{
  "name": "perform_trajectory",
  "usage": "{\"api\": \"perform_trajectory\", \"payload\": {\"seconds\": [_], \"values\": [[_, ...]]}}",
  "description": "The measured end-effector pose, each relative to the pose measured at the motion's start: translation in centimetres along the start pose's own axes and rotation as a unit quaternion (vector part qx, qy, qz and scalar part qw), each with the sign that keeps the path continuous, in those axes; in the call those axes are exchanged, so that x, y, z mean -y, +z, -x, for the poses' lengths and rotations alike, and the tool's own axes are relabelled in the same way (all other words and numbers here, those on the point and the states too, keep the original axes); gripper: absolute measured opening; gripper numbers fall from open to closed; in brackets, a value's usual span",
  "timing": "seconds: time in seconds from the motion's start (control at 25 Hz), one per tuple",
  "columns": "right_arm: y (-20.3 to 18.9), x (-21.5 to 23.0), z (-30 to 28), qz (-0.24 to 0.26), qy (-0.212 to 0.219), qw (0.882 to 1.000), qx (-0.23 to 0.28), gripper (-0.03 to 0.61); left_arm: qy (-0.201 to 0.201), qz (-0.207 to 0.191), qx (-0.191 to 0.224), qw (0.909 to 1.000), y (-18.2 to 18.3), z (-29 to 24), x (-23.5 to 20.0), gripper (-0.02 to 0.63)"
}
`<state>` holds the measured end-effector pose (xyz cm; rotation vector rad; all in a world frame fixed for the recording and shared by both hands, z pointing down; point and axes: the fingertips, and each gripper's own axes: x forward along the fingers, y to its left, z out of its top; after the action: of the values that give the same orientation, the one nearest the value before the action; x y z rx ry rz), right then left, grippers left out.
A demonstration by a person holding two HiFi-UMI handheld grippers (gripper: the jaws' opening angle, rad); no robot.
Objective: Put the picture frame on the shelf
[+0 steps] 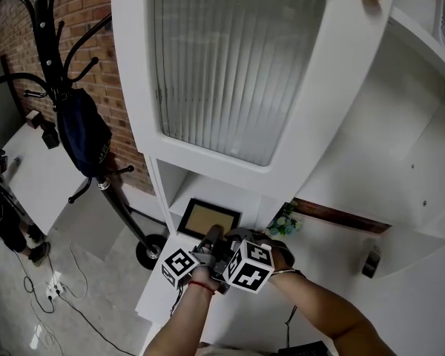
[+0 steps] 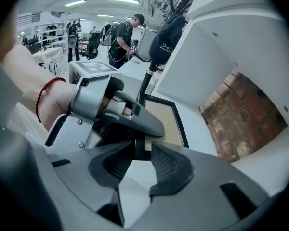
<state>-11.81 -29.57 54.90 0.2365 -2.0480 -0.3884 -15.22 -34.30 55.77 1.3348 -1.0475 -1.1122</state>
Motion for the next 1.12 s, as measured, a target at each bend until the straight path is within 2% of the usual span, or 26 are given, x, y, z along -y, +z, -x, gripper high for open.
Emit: {"api": "perform_trajectory", "payload": {"seconds": [0.32, 0.72, 0.96, 1.12], "values": [[0.0, 0.1, 0.0, 0.022, 0.005, 1.000, -0.016, 0.118, -0.008, -0.012, -0.031, 0.9994, -0.3, -0.5, 0.6, 0.021], [0.7, 0.2, -0.3, -0.007, 0.002, 1.000, -0.028, 0.109, -0.043, -0.014, -0.056, 0.9974, 0.1, -0.5, 2.0, 0.147], [0.9, 0.8, -0.5, -0.023, -0.014, 0.999, -0.023, 0.103, -0.050, -0.024, -0.079, 0.9953, 0.2, -0.3, 2.2, 0.172], [0.9, 1.4, -0.7, -0.029, -0.030, 0.999, -0.022, 0.094, -0.033, -0.030, -0.070, 0.9965, 1.2, 0.6, 1.4, 0.192]]}}
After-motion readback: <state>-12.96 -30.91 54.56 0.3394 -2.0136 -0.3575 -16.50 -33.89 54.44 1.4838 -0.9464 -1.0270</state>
